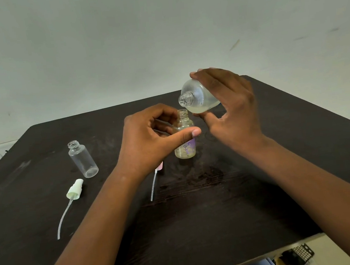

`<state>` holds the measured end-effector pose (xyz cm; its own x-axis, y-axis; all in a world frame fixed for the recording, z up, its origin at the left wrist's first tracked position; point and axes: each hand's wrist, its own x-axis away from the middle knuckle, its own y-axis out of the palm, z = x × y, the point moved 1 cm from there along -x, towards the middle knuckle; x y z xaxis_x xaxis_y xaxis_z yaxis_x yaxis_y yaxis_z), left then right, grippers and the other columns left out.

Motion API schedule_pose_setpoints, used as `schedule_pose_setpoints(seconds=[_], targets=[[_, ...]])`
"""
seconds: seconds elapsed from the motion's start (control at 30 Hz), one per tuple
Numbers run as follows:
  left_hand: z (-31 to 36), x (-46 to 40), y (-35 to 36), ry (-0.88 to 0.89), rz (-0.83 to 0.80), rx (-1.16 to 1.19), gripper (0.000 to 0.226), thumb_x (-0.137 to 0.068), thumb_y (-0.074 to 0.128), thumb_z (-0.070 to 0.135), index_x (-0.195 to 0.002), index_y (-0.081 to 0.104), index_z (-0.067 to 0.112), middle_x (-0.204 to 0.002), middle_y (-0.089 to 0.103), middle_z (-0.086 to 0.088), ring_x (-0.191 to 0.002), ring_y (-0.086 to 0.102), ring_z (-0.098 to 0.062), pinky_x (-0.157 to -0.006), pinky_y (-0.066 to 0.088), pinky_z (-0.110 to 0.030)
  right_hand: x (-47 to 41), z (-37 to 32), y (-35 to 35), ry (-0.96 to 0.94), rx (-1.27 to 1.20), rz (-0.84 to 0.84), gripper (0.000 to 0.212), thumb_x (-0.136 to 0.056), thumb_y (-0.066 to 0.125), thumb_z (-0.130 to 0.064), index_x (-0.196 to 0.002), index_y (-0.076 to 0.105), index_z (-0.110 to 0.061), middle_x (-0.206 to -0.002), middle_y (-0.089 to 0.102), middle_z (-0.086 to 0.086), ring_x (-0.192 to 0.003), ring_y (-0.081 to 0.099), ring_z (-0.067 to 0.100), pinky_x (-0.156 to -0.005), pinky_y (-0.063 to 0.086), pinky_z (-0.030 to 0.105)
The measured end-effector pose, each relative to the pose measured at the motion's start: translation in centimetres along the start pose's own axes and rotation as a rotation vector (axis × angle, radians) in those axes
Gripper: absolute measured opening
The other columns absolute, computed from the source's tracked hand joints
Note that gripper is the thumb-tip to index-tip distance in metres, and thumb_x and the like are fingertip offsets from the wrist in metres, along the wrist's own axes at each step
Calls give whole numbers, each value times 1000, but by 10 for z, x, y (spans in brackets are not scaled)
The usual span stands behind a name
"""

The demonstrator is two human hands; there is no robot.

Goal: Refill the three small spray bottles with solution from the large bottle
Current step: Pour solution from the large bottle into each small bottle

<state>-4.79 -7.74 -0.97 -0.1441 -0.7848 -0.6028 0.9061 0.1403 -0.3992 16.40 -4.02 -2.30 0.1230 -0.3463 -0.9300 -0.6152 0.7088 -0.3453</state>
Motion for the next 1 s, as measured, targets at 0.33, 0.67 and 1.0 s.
schedule_pose_setpoints(seconds=[0.33,0.67,1.0], targets=[[0,0,0,0,-4,9,42,-69,94,49,-98,80,23,-88,77,9,-79,74,-11,-71,60,-20,0,2,2,5,3,-14,74,-74,87,-6,-143,66,-17,-142,66,1,-136,59,25,-109,46,49],[1,0,1,-5,-10,10,41,-69,95,49,-97,79,23,-88,76,10,-79,75,-10,-70,60,-20,0,4,4,-4,12,12,74,-73,90,-4,-141,67,-17,-141,67,0,-137,59,24,-112,46,45],[0,0,2,-1,-16,-7,42,-69,95,47,-97,79,21,-87,76,8,-77,75,-10,-70,60,-19,0,4,3,-10,20,15,73,-72,88,0,-140,68,-16,-142,67,1,-139,58,25,-112,45,43]])
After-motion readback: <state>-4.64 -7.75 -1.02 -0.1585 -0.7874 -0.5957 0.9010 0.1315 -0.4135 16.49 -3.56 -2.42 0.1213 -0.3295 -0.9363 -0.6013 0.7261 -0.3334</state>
